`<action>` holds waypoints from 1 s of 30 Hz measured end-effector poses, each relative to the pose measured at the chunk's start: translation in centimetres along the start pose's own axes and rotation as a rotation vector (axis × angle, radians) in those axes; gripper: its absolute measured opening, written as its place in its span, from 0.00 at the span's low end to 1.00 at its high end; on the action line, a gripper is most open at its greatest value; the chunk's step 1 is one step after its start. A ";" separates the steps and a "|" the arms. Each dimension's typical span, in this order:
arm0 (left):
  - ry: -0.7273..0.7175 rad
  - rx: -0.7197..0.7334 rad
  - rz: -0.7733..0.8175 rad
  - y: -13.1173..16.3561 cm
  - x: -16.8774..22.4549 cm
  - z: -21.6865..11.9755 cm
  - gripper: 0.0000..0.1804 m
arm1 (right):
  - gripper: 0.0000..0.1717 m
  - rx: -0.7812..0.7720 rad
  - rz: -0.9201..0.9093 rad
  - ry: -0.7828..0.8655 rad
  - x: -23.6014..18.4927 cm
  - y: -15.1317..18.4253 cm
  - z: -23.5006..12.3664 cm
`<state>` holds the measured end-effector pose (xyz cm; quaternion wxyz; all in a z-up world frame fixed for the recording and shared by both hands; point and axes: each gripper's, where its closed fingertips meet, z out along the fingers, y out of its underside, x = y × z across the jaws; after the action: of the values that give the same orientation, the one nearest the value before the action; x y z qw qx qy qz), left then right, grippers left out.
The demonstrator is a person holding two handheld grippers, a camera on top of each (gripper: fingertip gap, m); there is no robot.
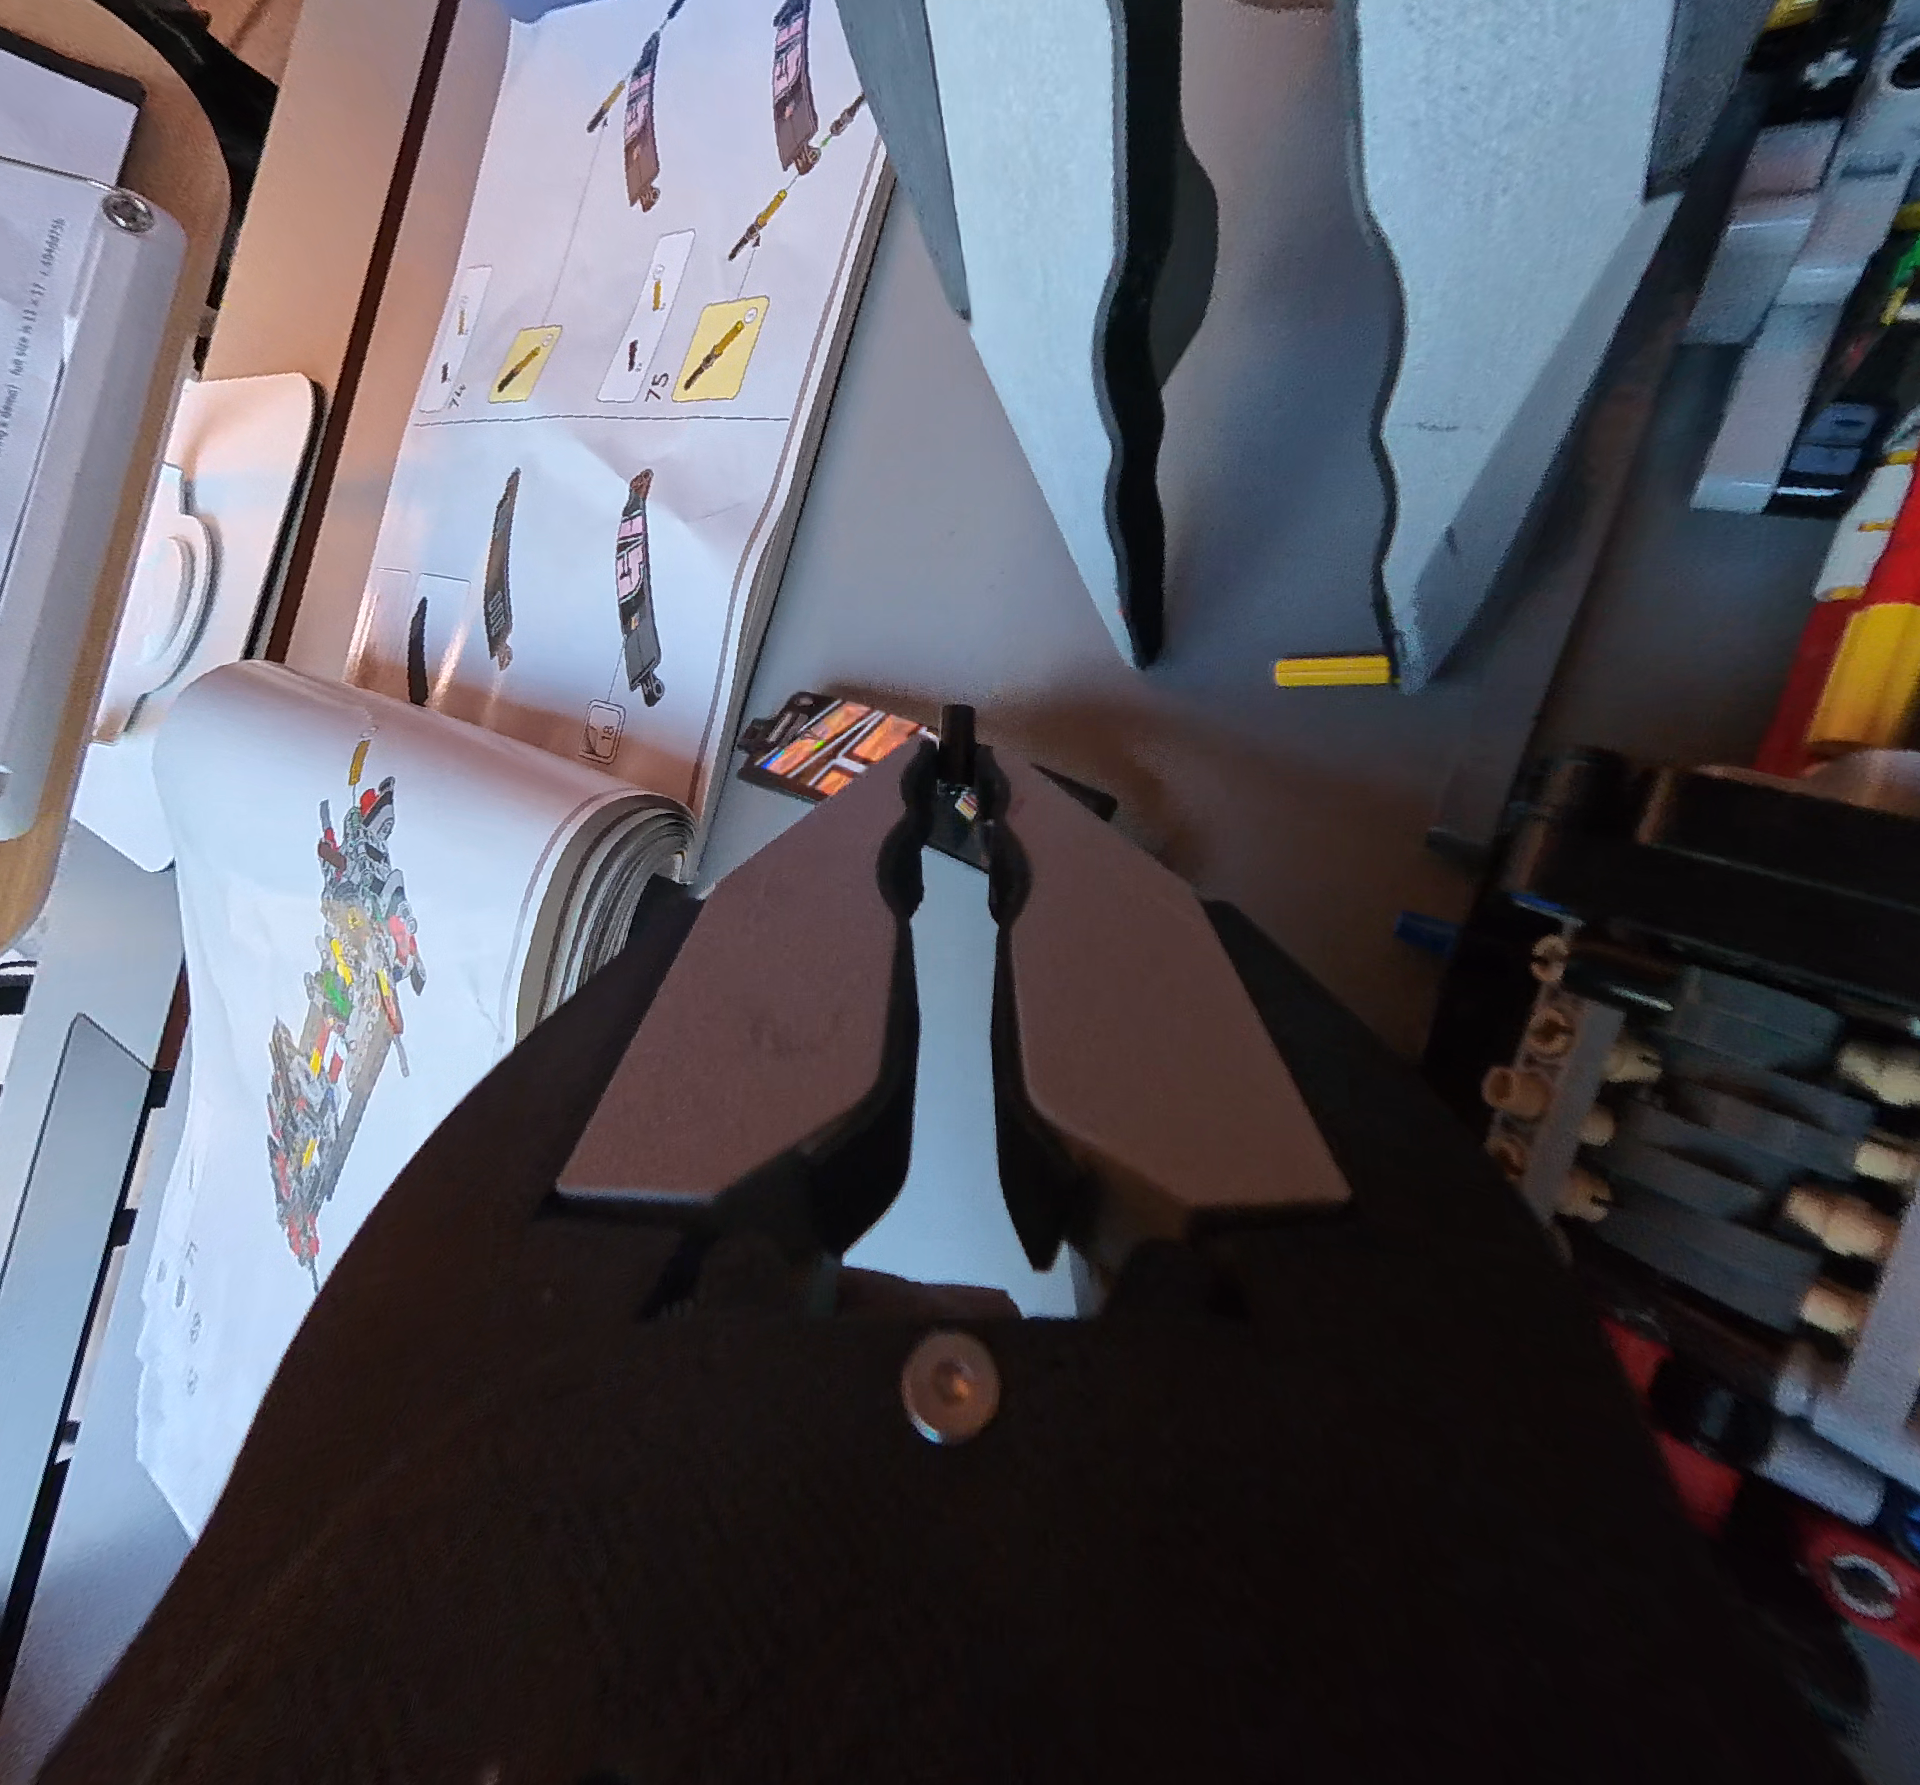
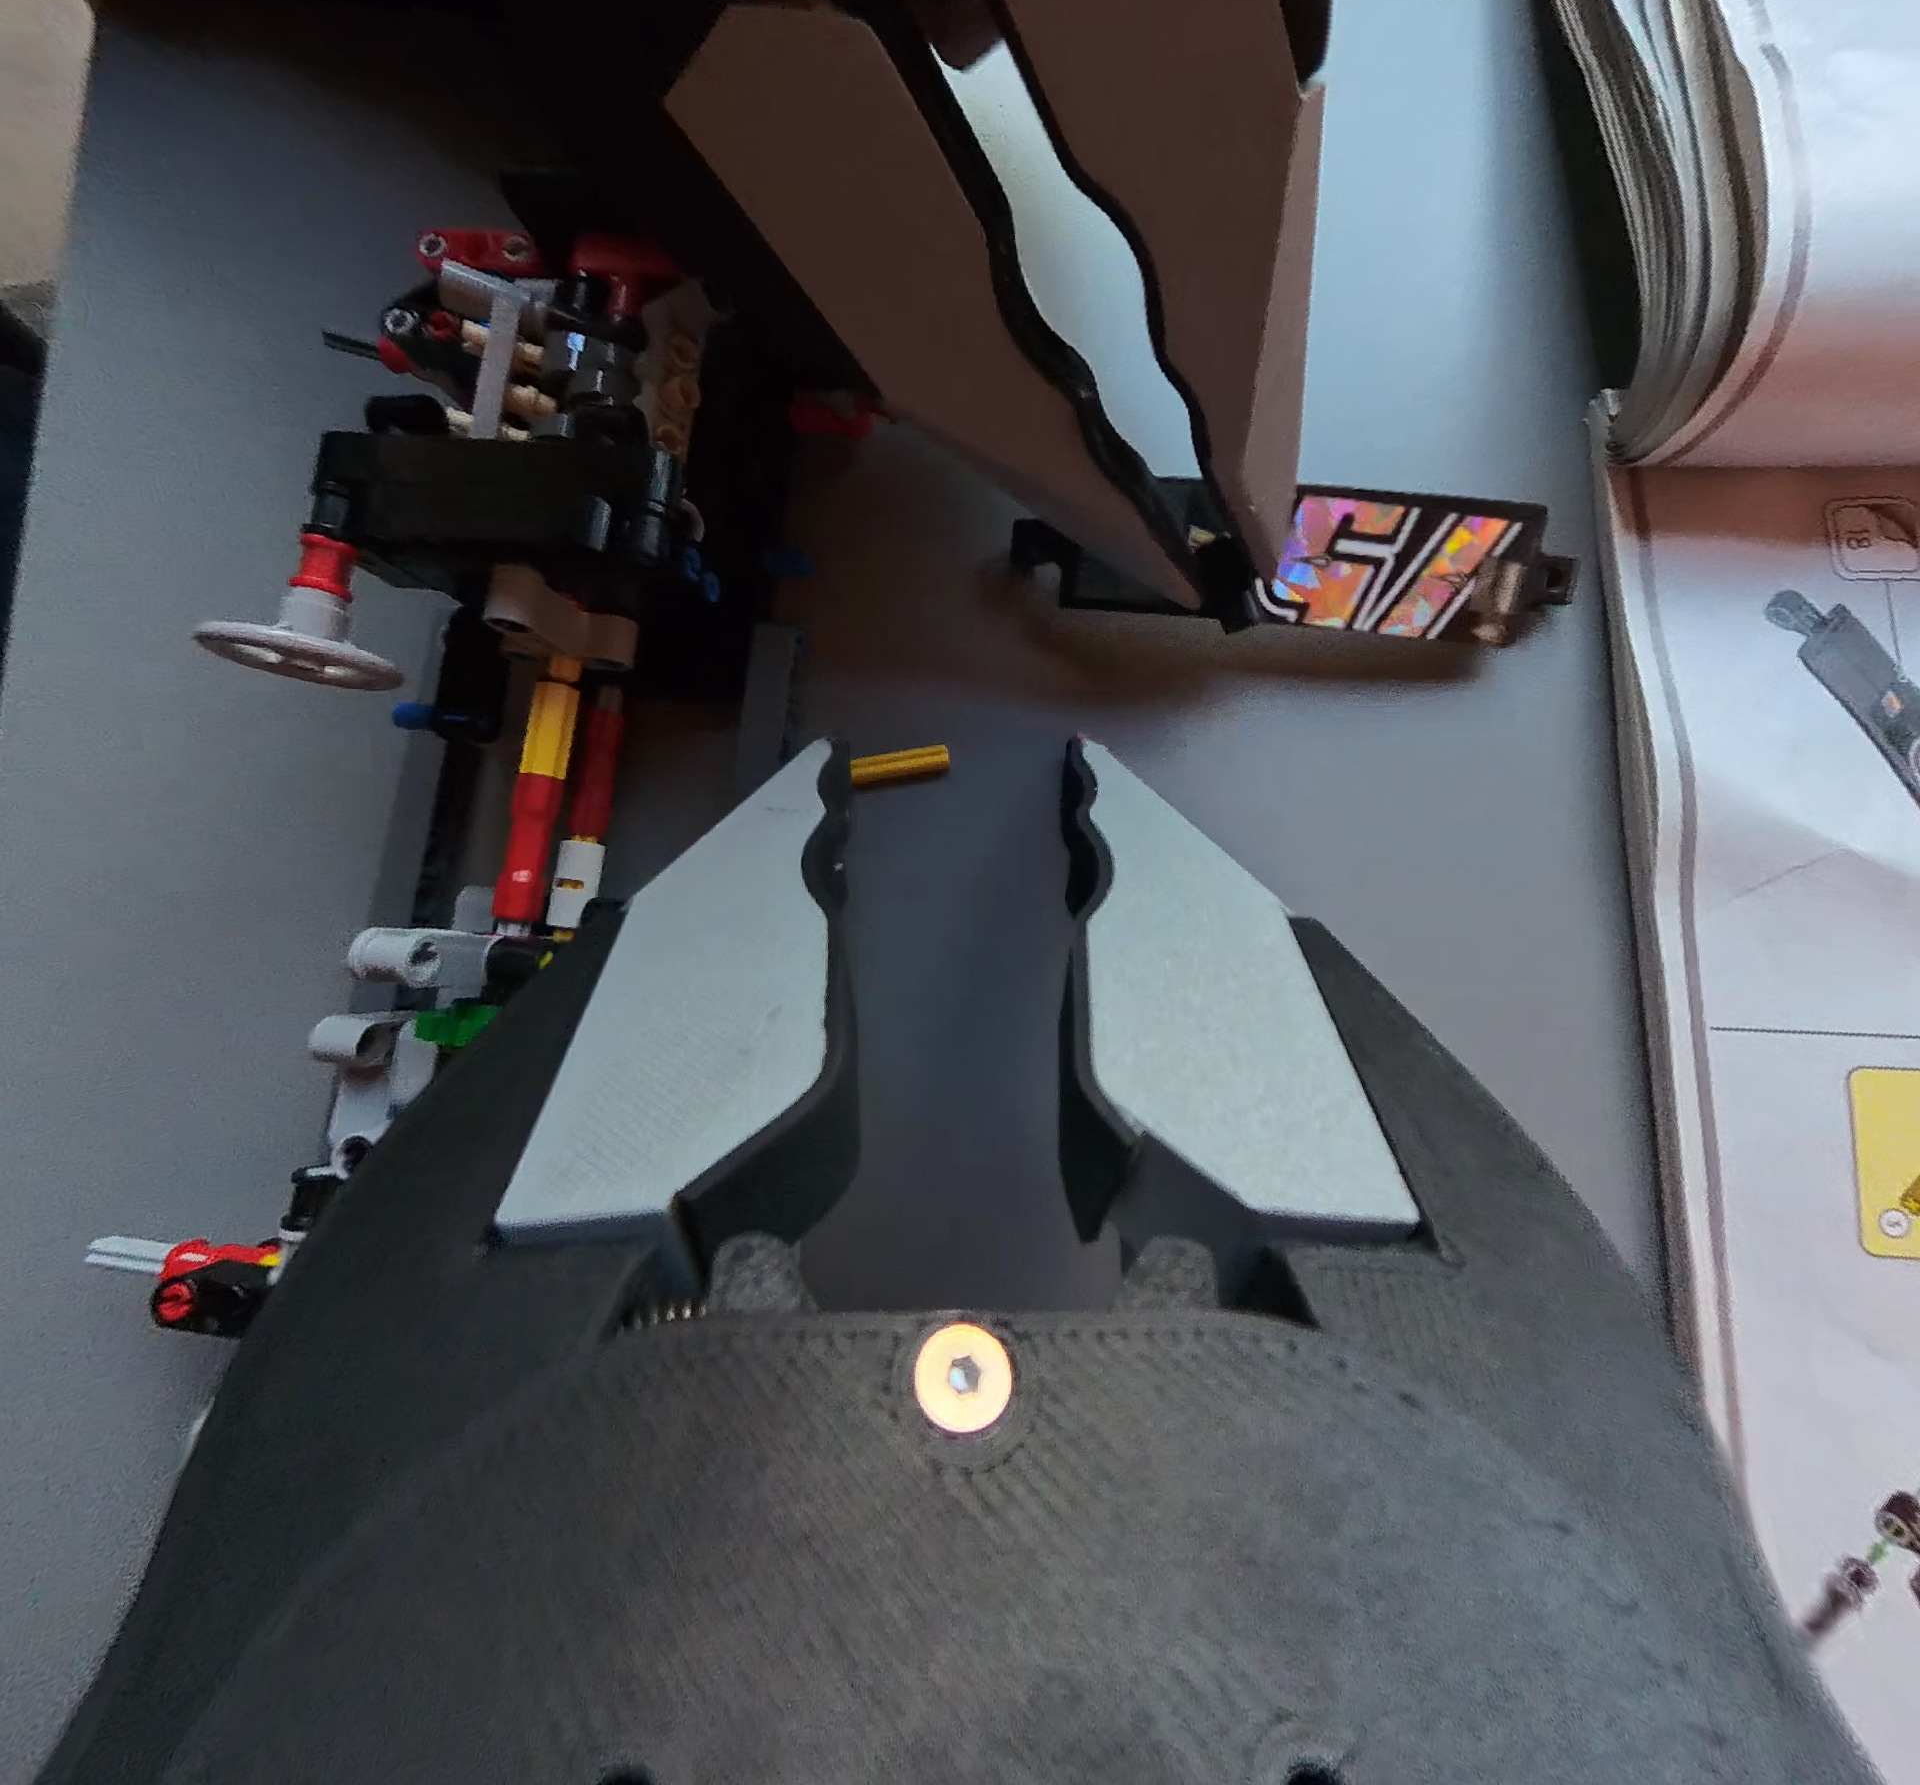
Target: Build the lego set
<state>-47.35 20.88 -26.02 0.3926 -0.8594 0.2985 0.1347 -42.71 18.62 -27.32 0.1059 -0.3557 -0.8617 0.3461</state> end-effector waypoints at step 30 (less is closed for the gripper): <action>0.013 -0.021 -0.015 0.4 0.2 0.3 0.02 | 0.13 -0.165 0.178 0.220 4.5 3.8 -3.3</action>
<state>-47.46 20.83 -26.52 0.3826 -0.8666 0.2933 0.1291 -42.50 25.35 -27.68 0.1392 -0.4738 -0.8355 0.2410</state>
